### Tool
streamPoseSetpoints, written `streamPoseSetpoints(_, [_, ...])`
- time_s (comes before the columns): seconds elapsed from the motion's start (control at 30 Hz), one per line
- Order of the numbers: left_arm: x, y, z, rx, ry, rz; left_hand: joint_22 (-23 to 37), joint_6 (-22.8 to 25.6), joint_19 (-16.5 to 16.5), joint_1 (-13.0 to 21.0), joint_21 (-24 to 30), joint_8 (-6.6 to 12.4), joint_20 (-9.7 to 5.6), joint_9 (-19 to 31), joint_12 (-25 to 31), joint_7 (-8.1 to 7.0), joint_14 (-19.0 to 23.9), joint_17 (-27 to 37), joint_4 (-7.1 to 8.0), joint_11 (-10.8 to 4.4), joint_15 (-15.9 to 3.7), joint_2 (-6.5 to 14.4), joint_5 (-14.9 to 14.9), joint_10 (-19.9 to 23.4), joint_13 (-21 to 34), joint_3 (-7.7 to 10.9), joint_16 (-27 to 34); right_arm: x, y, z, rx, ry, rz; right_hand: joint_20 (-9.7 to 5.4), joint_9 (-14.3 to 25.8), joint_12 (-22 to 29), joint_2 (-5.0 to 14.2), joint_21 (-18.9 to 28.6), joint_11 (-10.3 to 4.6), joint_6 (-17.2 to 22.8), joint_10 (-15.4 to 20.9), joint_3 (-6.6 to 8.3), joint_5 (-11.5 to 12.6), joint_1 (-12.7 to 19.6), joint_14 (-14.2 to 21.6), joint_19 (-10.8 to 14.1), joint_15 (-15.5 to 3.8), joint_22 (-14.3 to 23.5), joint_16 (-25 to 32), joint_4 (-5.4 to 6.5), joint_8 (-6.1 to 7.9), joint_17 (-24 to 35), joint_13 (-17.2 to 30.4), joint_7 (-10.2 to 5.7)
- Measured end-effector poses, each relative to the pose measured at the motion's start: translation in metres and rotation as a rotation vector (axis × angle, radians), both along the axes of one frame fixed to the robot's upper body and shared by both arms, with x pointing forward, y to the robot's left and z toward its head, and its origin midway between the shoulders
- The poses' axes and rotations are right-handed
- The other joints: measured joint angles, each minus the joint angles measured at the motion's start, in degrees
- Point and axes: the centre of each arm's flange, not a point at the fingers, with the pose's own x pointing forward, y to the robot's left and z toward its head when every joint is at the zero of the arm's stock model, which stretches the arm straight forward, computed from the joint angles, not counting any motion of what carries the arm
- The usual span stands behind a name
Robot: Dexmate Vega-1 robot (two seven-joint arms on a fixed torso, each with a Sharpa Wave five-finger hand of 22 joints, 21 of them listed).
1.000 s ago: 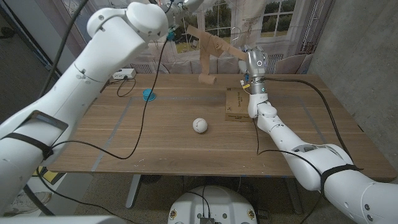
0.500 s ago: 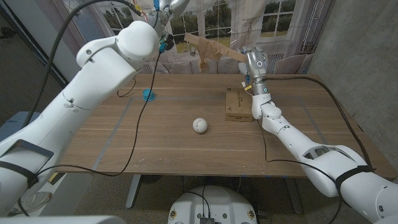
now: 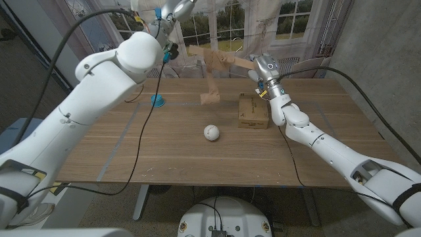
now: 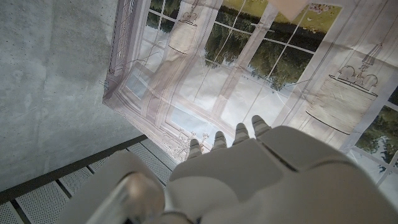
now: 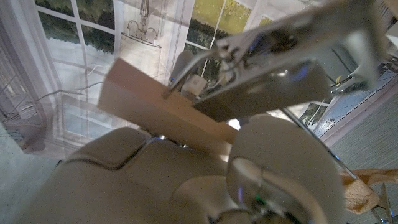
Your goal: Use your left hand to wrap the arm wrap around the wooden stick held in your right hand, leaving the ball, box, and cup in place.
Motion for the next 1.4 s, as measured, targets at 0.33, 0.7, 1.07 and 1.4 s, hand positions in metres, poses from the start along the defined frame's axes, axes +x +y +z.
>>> streamPoseSetpoints(0.33, [0.004, 0.006, -0.005, -0.003, 0.014, -0.012, 0.0, 0.0, 0.0, 0.1, 0.0, 0.00, 0.00, 0.0, 0.0, 0.00, 0.0, 0.0, -0.24, 0.00, 0.02, 0.1, 0.0, 0.0, 0.0, -0.24, 0.0, 0.007, 0.020, -0.009, -0.120, 0.280, -0.056, 0.12, -0.1, -1.4, -0.31, -2.6, 0.02, -1.8, -1.0, -0.50, 0.9, -0.9, -4.0, -2.1, 1.13, -0.3, 0.0, 0.90, -0.97, 0.0, -1.0, -0.78])
streamPoseSetpoints(0.7, [0.007, 0.009, -0.008, -0.001, 0.024, -0.017, 0.0, 0.3, 0.0, 0.1, 0.0, 0.00, 0.00, 0.0, 0.0, 0.32, -0.2, 0.0, -0.24, 0.01, 0.22, 0.1, 0.3, 0.0, 0.0, -0.24, 0.2, 0.025, 0.026, -0.019, -0.174, 0.548, -0.140, 0.13, -0.3, -3.6, -0.47, -5.6, 0.11, -3.2, -2.6, -1.04, 1.8, -1.8, -7.9, -4.0, 2.17, -0.3, -0.4, 1.44, -1.73, 0.0, -2.8, -1.15])
streamPoseSetpoints(1.07, [0.008, 0.008, -0.007, 0.006, 0.028, -0.022, 0.3, 0.9, 0.0, 0.1, 0.4, -0.01, 0.00, 0.0, 0.2, 0.31, -0.2, 0.0, -0.23, 0.21, 0.22, 0.1, 0.3, 0.2, 0.0, -0.72, 0.2, 0.039, 0.013, -0.029, -0.160, 0.676, -0.213, 0.20, -0.3, -5.4, -0.46, -8.3, 0.41, -3.8, -3.5, -1.95, 2.9, -1.8, -10.1, -4.3, 2.71, -0.3, -0.4, 1.50, -2.39, -0.3, -5.5, -1.73])
streamPoseSetpoints(1.4, [0.008, 0.004, -0.005, 0.016, 0.030, -0.030, 0.3, 1.3, 0.0, 0.3, 0.4, -0.01, 0.00, 0.0, 0.2, 0.72, -0.2, 0.0, -0.22, 0.21, 0.22, -0.1, 0.6, 0.2, 0.0, -0.72, 0.2, 0.050, -0.003, -0.043, -0.134, 0.771, -0.275, 0.22, -0.9, -8.0, -0.69, -11.1, 0.30, -4.1, -4.2, -2.95, 3.8, -2.0, -12.8, -5.5, 2.99, -0.2, -1.6, 1.44, -3.43, -0.4, -10.2, -2.04])
